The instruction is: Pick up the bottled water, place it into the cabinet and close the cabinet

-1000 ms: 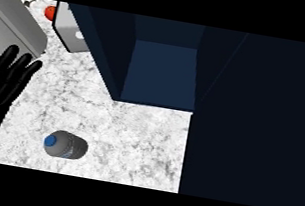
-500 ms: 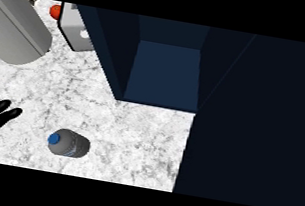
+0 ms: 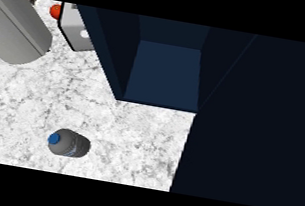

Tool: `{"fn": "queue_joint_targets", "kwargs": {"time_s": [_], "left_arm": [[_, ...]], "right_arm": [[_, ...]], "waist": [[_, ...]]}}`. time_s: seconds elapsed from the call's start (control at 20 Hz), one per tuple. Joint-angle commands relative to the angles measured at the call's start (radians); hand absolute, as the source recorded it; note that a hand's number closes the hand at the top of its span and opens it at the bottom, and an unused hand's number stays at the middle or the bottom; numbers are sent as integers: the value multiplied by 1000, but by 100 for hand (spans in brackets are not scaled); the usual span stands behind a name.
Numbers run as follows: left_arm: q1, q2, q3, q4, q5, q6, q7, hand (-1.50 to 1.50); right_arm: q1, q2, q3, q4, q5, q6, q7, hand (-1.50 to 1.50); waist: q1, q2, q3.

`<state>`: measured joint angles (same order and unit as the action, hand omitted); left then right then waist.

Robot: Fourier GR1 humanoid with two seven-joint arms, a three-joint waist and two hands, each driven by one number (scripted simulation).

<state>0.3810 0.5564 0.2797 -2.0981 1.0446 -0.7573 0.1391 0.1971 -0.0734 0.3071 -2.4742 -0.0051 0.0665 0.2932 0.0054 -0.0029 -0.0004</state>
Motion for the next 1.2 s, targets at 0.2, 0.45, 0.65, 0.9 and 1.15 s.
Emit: {"fn": "queue_joint_targets", "kwargs": {"time_s": [0.2,0.45,0.65,0.9,1.15], "left_arm": [[-26,-23,50,4,-30,-30,83,-150],[-64,-138,-5,14,-205,-58,94,-150],[-194,-170,-32,152,-278,-64,94,-150],[-229,-288,-29,295,-499,-149,2,-150],[-304,-300,-15,435,-626,-165,-33,-150]], "right_arm": [[-78,39,69,-46,83,-58,104,-150],[-57,23,107,-102,108,-72,154,-150],[-48,-1,61,-100,43,-62,122,-150],[-40,16,183,-77,155,-101,124,-150],[30,-9,217,-74,154,-112,59,-150]], "waist": [[-1,1,0],[-5,1,0],[-14,3,0],[-13,2,-1],[-21,1,-1]]}}
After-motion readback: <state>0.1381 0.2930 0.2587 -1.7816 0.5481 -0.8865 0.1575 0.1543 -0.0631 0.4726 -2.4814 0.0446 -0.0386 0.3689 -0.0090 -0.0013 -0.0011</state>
